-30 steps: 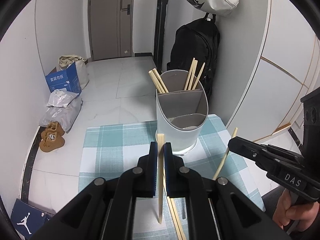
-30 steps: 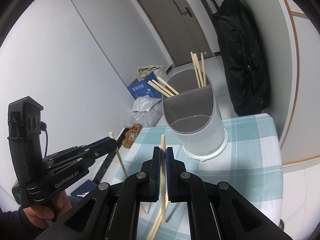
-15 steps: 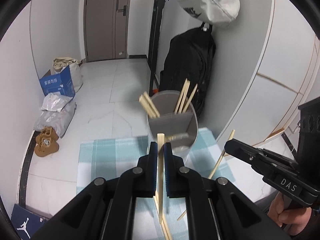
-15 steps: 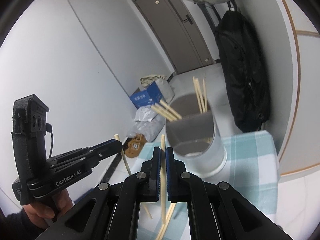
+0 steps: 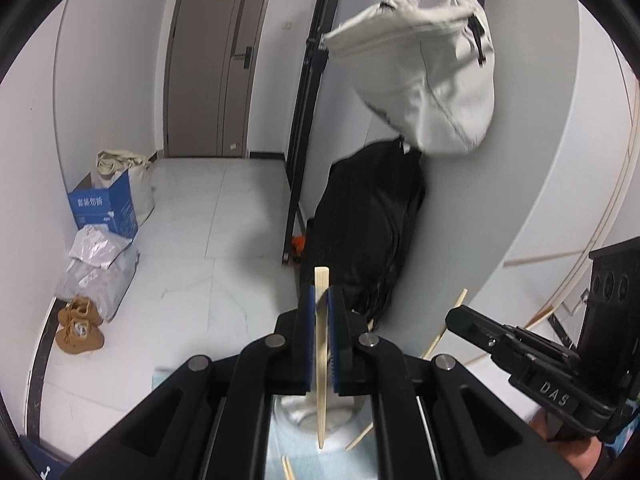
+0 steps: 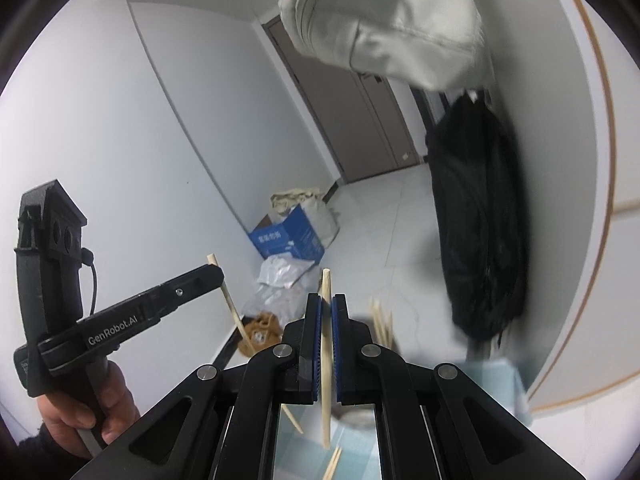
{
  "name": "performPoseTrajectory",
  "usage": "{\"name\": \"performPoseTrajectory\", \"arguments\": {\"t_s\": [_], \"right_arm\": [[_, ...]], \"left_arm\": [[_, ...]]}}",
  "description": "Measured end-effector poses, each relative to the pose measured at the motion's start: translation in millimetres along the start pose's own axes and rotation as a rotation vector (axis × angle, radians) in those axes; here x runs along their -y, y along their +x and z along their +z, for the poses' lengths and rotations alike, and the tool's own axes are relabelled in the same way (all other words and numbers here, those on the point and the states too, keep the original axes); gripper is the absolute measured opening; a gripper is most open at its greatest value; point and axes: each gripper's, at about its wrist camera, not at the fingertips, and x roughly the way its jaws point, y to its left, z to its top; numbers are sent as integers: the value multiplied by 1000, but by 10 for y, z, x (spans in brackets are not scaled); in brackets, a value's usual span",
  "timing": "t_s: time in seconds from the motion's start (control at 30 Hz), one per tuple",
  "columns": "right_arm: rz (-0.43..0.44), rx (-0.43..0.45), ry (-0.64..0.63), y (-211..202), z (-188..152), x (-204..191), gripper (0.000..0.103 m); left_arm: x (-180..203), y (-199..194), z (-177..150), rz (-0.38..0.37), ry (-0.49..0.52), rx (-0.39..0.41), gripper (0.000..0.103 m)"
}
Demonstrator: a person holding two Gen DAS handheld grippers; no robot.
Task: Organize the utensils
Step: 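Carry both chopsticks up over the white utensil holder, then open both tools to drop the chopsticks into the holder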
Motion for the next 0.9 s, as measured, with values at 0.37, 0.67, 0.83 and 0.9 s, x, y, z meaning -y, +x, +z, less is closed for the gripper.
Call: {"name": "performPoseTrajectory", "arguments": {"t_s": [0.37, 0.67, 0.83, 0.9], "right_arm": [[-39, 60, -66, 317, 561, -11, 4], [-83, 43, -87, 761, 535, 129, 4], [-73, 17, -103, 927, 391, 178, 4], [-69, 6, -105, 980, 331, 203, 4]], "left_arm": [[-116, 330, 200, 16, -21, 69, 2], [-419, 663, 98, 1, -136, 99, 2], [-444, 703, -8, -32, -123, 111, 2], [-413, 723, -35, -28, -90, 105, 2]]}}
